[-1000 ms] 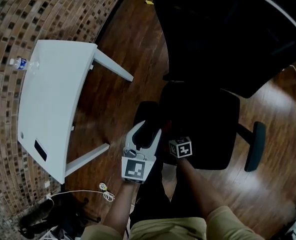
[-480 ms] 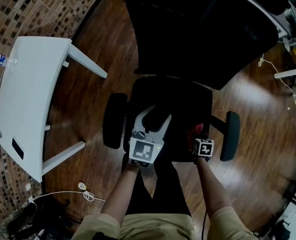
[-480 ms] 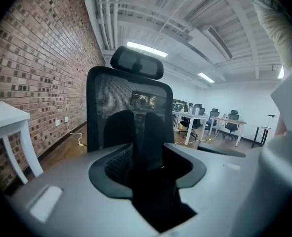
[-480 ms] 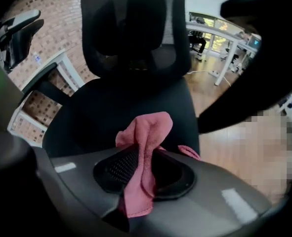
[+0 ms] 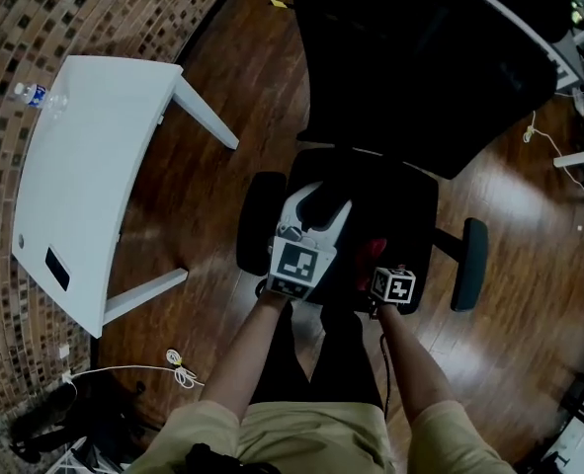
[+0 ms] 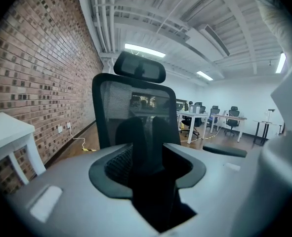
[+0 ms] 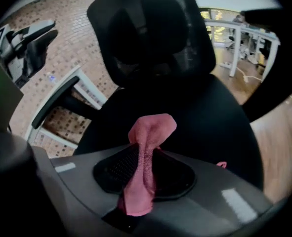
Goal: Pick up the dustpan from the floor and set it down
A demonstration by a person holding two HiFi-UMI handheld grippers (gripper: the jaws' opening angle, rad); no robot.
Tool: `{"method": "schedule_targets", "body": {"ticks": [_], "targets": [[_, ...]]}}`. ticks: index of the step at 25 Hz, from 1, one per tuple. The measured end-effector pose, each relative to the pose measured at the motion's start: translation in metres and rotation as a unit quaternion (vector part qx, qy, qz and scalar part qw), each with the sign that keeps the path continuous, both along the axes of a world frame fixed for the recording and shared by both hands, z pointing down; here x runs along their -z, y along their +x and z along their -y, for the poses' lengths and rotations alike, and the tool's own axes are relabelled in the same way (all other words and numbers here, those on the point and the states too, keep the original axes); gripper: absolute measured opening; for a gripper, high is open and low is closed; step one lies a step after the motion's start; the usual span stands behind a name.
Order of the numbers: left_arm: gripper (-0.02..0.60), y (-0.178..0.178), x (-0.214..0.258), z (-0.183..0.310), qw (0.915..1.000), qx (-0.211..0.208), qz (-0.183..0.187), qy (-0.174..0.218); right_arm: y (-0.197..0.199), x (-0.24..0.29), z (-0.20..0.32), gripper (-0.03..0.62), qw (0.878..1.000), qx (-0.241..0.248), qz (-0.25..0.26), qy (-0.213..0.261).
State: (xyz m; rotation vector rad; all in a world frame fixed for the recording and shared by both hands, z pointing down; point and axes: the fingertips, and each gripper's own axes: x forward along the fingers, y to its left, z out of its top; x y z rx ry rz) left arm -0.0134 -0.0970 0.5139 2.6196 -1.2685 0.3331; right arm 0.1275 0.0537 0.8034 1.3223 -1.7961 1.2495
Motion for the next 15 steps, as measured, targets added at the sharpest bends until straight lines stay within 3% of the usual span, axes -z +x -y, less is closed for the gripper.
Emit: {"method": "schedule_targets", "body": {"ticks": [3, 6, 12, 15], "targets": [[0.173, -0.032, 0.016, 0.003, 0.9998, 0.015, 0.008, 0.011, -0.068, 0.01, 0.005, 0.087, 0.998, 0.062, 0.032, -0.001], [0.172, -0.069, 0.028, -0.002, 0.9988, 0.035, 0.028, 0.02, -0.134, 0.013, 0.019, 0.087, 0.993, 0.092, 0.074, 0.002], [0.163, -0.126, 0.027, -0.022, 0.9967, 0.049, 0.064, 0.006, -0.244, 0.014, 0.038, 0.087, 0.976, 0.094, 0.193, 0.02], [0.163, -0.136, 0.012, -0.029, 0.996, 0.044, 0.077, -0.01, -0.267, 0.007, 0.034, 0.086, 0.975, 0.096, 0.197, 0.025]]}}
